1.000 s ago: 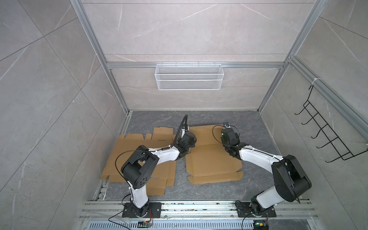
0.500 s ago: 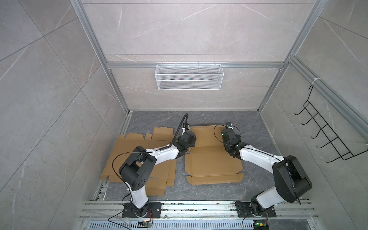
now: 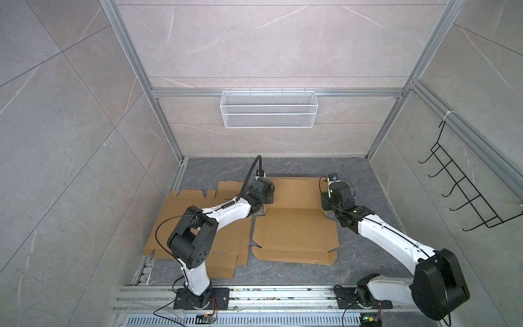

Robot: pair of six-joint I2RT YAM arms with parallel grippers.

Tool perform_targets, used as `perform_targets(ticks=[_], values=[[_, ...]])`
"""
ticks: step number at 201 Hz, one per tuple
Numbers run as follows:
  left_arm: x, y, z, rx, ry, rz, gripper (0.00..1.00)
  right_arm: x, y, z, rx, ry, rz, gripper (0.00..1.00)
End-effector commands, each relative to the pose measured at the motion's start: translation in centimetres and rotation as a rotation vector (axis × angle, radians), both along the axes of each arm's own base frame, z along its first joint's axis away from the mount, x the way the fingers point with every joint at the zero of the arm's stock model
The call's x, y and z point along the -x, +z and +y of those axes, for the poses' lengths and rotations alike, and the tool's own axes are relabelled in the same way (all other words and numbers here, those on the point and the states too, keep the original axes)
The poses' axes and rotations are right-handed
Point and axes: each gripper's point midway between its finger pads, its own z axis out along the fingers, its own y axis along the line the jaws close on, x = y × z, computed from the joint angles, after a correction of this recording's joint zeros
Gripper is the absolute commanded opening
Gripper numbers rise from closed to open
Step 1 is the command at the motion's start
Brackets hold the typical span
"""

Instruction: Fold the paper box

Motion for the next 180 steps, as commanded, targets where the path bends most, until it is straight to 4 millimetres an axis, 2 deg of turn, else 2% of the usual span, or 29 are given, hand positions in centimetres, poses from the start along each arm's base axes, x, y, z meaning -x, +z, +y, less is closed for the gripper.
perform_targets(ticks=[1, 36, 64, 96, 118, 142, 180], values=[[0.5, -1.1, 0.3, -0.074, -0.059, 0.120, 0.00, 1.9, -0.5, 1.6, -0.071, 0.103, 0.072, 0.64], [0.7, -1.0, 0.2, -0.133, -0.118, 0.212, 0.00, 3.1, 0.7, 3.0, -0.149, 0.181, 0.086, 0.68], [0.8, -0.5, 0.3, -0.180, -0.166, 0.268, 0.00, 3.3, 2.6, 3.5, -0.181, 0.208, 0.065, 0.70], [1.2, -0.8, 0.4, -0.211, -0.226, 0.359, 0.00, 3.0, 5.3, 2.2, -0.233, 0.179, 0.022, 0.72], [1.3, -0.7, 1.1, -0.220, -0.246, 0.415, 0.00, 2.8, 5.7, -0.4, -0.323, 0.100, 0.058, 0.71], [1.2, -1.0, 1.8, -0.181, -0.244, 0.447, 0.00, 3.2, 3.7, -3.4, -0.503, 0.001, 0.137, 0.67], [1.1, -1.6, 1.7, -0.116, -0.276, 0.495, 0.00, 4.5, -3.4, -6.4, -0.667, -0.156, 0.375, 0.58]])
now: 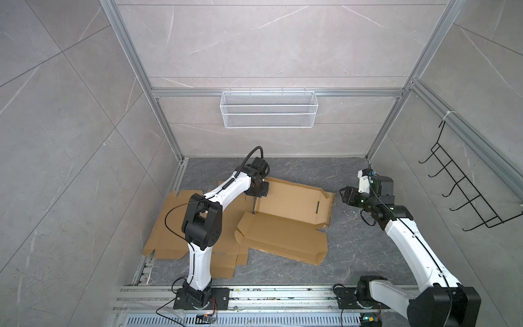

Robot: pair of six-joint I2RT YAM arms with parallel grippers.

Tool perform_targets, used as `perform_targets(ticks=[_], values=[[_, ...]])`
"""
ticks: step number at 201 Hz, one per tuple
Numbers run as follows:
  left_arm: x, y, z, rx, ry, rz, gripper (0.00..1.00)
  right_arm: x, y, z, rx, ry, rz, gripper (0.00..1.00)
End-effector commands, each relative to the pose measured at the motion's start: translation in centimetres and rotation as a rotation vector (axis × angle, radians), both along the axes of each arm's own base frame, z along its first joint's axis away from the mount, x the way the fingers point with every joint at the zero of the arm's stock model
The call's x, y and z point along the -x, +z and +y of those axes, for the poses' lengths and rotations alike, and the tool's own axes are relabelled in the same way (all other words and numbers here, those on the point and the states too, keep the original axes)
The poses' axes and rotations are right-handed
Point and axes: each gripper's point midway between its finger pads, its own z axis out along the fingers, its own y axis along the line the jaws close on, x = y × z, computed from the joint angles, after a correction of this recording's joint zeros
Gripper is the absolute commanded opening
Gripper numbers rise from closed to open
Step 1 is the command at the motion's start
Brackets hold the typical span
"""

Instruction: Fold the paper box

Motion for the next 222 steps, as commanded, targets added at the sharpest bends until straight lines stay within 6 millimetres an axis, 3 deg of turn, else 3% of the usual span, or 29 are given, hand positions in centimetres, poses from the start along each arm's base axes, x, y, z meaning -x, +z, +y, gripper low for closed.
perform_targets(ticks=[1, 40, 72, 110, 169, 222], values=[[0.5, -0.1, -0.6, 0.044, -0.050, 0.066, 0.00, 2.4, -5.8, 0.4, -0.179, -0.015, 0.237, 0.57], [0.9, -0.7, -0.1, 0.056, -0.055, 0.101, 0.00, 2.6, -10.3, -0.2, -0.190, -0.043, 0.349, 0.52], [0.9, -0.6, -0.3, 0.094, -0.044, 0.104, 0.00, 1.7, -12.6, 2.2, -0.226, 0.036, 0.397, 0.50], [1.1, -1.2, -0.5, 0.107, -0.043, 0.121, 0.00, 1.0, -11.5, 5.6, -0.283, 0.159, 0.345, 0.50], [1.2, -1.4, 0.1, 0.064, -0.034, 0.102, 0.00, 3.1, -8.4, 8.0, -0.293, 0.252, 0.314, 0.49], [1.7, -1.3, -0.6, 0.054, -0.048, 0.099, 0.00, 3.2, -8.5, 10.1, -0.203, 0.247, 0.362, 0.49]])
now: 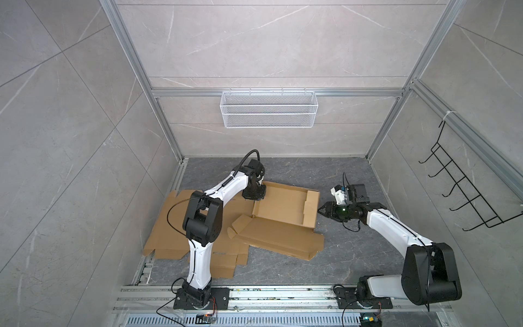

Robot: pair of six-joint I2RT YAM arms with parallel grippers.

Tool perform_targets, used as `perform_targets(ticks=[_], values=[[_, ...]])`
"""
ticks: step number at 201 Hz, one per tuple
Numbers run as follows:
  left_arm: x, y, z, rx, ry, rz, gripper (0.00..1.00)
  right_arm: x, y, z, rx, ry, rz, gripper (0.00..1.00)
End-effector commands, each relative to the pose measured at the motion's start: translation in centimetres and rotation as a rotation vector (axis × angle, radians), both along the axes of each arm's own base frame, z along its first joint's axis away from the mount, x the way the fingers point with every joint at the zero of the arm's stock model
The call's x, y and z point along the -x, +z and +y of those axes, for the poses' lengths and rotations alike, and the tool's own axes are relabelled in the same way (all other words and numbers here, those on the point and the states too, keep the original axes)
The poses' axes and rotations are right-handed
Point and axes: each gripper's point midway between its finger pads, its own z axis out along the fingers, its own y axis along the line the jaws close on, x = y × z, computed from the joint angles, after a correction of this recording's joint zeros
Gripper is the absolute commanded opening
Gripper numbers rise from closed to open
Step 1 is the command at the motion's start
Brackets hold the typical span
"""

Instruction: Fold the paper box

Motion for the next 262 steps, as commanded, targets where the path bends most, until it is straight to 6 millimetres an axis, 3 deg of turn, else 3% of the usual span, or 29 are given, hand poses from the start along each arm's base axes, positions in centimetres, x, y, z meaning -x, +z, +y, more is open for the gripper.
perform_targets(ticks=[1, 57, 110, 152, 168, 194, 208, 221, 243, 262], values=[[0.5, 1.2, -0.7, 0.021, -0.013, -0.013, 0.00, -0.1, 0.2, 0.2, 0.042, -0.021, 0.031, 0.49], [1.2, 0.4, -0.4, 0.015, -0.005, 0.010, 0.00, 0.4, 0.9, 0.7, 0.011, -0.020, -0.004, 0.56], [1.3, -1.8, 0.8, -0.008, 0.022, 0.030, 0.00, 2.2, 0.8, -1.8, 0.019, -0.067, 0.004, 0.58], [1.3, -2.6, 0.6, -0.009, 0.017, 0.049, 0.00, 1.8, -0.3, -1.6, -0.043, -0.069, 0.018, 0.56], [1.3, -2.7, 0.6, -0.012, 0.014, 0.049, 0.00, 1.3, 0.6, -2.6, -0.105, -0.107, -0.010, 0.55], [1.3, -3.5, 1.3, -0.028, 0.020, 0.064, 0.00, 0.5, 3.8, -5.1, -0.205, -0.178, -0.105, 0.56], [1.3, -3.8, 1.4, -0.031, 0.019, 0.069, 0.00, 0.3, 4.3, -5.5, -0.227, -0.203, -0.117, 0.59], [1.2, -3.8, 1.5, -0.029, 0.020, 0.069, 0.00, 0.1, 3.0, -6.6, -0.225, -0.266, -0.085, 0.59], [1.2, -3.8, 1.3, -0.024, 0.018, 0.069, 0.00, 0.0, -1.1, -9.1, -0.129, -0.356, 0.024, 0.54], [1.2, -3.9, 1.3, -0.024, 0.017, 0.070, 0.00, -0.5, -3.1, -9.6, -0.090, -0.364, 0.062, 0.52]])
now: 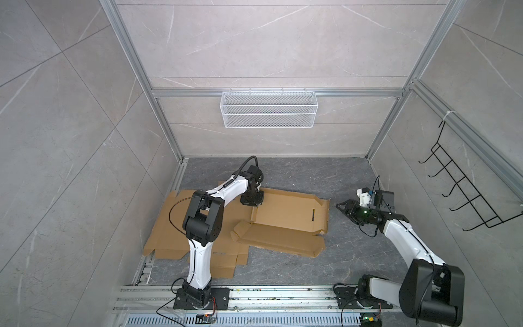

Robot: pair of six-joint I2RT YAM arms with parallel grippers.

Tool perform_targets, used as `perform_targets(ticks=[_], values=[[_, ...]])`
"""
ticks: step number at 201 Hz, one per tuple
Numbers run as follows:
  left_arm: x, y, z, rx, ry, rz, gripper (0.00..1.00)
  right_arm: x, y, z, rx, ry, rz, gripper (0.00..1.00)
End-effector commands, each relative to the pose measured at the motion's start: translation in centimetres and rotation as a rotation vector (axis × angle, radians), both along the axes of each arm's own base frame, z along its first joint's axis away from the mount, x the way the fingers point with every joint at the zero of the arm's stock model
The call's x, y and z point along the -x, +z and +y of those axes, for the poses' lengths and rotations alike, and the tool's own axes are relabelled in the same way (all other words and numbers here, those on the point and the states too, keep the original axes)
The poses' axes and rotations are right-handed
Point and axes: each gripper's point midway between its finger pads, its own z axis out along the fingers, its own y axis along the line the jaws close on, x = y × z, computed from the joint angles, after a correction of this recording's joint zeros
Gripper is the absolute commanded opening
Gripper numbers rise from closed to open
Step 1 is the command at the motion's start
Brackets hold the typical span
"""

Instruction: Fold the paper box

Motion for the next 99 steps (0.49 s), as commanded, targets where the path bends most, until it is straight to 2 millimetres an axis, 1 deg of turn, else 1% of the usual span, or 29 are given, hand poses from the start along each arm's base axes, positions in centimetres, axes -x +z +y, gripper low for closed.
perform_targets(ticks=[1, 13, 27, 37, 57, 78, 99], values=[[-0.4, -0.8, -0.1, 0.007, -0.006, 0.001, 0.00, 0.2, -3.6, -0.9, 0.043, -0.029, 0.094, 0.52], [-0.4, -0.8, -0.2, 0.009, -0.006, -0.001, 0.00, 0.1, -4.5, -0.5, 0.043, -0.010, 0.114, 0.52], [-0.4, -0.8, -0.3, 0.011, -0.007, 0.000, 0.00, 0.1, -5.3, 0.5, 0.042, 0.032, 0.131, 0.52], [-0.4, -0.8, -0.2, 0.011, -0.006, 0.000, 0.00, 0.0, -5.4, 1.5, 0.015, 0.065, 0.124, 0.52], [-0.4, -0.7, -0.1, 0.010, -0.004, -0.002, 0.00, 0.0, -4.9, 3.5, -0.052, 0.124, 0.087, 0.51], [-0.3, -0.6, -0.1, 0.010, -0.005, -0.002, 0.00, 0.2, -4.0, 4.6, -0.103, 0.166, 0.051, 0.51], [-0.3, -0.6, -0.2, 0.014, -0.005, -0.003, 0.00, 0.4, -3.4, 6.1, -0.139, 0.220, 0.034, 0.50]])
